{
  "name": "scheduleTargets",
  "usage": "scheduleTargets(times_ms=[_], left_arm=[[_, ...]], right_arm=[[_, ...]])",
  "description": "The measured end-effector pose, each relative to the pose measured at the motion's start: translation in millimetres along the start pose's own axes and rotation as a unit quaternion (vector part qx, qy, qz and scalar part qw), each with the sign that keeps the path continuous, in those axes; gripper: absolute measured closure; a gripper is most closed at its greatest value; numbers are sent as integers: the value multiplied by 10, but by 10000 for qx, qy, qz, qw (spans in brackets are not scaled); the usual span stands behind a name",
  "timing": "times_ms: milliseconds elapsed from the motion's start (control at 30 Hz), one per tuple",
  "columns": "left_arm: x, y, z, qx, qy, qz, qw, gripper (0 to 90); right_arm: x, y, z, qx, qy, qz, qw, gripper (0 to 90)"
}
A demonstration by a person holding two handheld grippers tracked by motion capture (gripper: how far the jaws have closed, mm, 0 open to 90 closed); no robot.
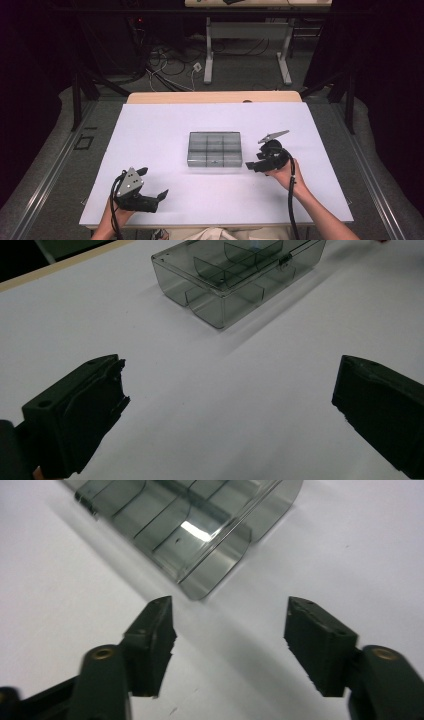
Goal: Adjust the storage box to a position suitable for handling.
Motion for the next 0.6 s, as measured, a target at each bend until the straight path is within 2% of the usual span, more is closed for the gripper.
scheduleTargets(times_ms=[167,333,500,533,600], left_arm=[[41,-15,15,43,51,-54,10000,0],[51,-14,4,18,60,-46,10000,0],[23,-16,12,34,47,-66,10000,0],[27,-17,14,30,46,-71,10000,0],[39,-17,12,48,45,-68,10000,0]], right_arm=[[-23,33,-56,31,-78,271,9996,191],[-17,53,-99,134,-2,324,9994,151],[-14,72,-96,175,-92,410,9990,99],[1,78,-100,153,-225,457,9986,94],[-5,99,-103,136,-140,461,9987,70]])
Point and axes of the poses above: each handheld gripper's, and its own axes: x roughly forward along the jaws, z roughly out of its top, y roughly to its left, the point moved 2 cm from there along x, roughly forward along the jaws, and after that the axes turned 15 degrees about -y, right-handed, at the moved point
